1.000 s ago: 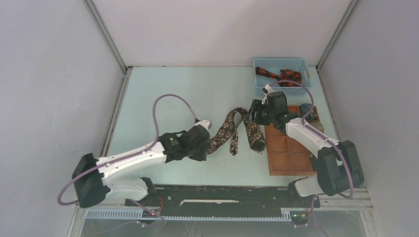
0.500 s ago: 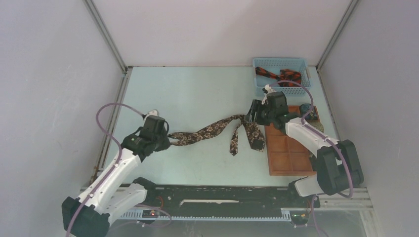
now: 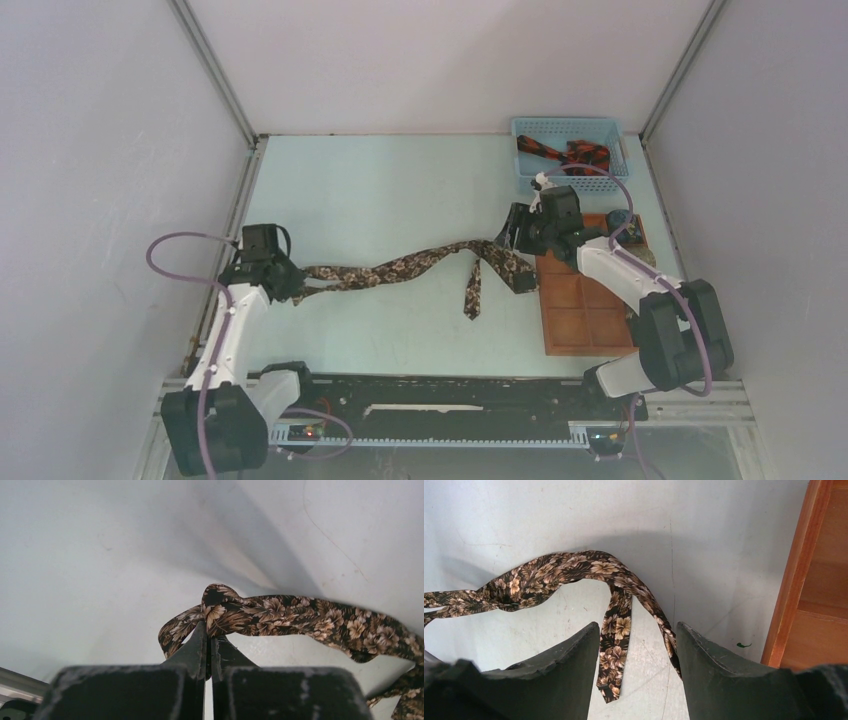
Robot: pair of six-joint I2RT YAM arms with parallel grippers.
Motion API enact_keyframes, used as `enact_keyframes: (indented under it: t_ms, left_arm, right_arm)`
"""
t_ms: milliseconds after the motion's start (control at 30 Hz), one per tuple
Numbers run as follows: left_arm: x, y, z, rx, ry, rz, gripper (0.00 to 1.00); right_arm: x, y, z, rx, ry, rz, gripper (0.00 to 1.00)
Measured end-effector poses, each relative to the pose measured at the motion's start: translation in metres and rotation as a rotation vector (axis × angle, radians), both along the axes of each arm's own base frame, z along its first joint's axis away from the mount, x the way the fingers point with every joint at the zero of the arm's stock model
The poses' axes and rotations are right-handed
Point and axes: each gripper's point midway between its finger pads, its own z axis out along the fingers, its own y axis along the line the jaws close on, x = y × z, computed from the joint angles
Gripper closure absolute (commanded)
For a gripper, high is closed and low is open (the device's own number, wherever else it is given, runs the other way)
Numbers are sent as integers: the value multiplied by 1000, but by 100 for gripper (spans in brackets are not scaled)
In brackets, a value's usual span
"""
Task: Roll the ties
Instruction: Flatten out the tie at the center of the board.
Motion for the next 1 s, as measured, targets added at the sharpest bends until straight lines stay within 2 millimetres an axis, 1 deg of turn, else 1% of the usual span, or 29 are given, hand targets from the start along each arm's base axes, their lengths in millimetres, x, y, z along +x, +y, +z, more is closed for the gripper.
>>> enact_keyframes:
  t_ms: [167, 267, 300, 367, 433, 500, 533, 600, 667, 733, 800, 833, 900, 1000]
  left_arm:
    - [7, 23, -5, -34, 23, 88, 99]
    - [13, 39, -14, -91, 38, 154, 93]
    - [14, 42, -18, -108, 46, 168, 89]
    - [14, 46, -26, -143, 72, 193, 58]
    - [14, 48, -31, -176, 87, 216, 36]
    - [14, 49, -31, -192, 84, 233, 21]
    - [14, 50, -29, -192, 75, 241, 18]
    - [14, 52, -22, -182, 47, 250, 17]
    - [14, 54, -9, -156, -1, 256, 18]
    - [14, 56, 8, -117, -66, 252, 19]
    - [15, 54, 25, -75, -130, 234, 20]
    - [15, 51, 31, -53, -153, 217, 20]
    - [18, 38, 41, -24, -181, 154, 23]
    - [27, 20, 46, -15, -173, 65, 27]
  right_arm:
    - [-1, 1, 0, -3, 2, 2, 38]
    - [-5, 4, 1, -22, -2, 6, 37]
    - [-8, 7, 2, -25, -2, 16, 37]
    - [-18, 17, 9, -35, -5, 47, 37]
    - [-28, 31, 18, -38, -15, 87, 37]
    - [-39, 47, 25, -37, -20, 125, 37]
    - [-47, 55, 28, -38, -19, 147, 37]
    - [-63, 69, 27, -44, -1, 181, 37]
    - [-79, 80, 22, -53, 29, 210, 37]
    - [-95, 91, 17, -62, 59, 237, 38]
    - [-105, 99, 10, -69, 88, 254, 39]
    - [-110, 103, 4, -76, 108, 259, 40]
    - [-115, 107, -9, -88, 149, 260, 42]
    - [-117, 110, -24, -95, 196, 251, 44]
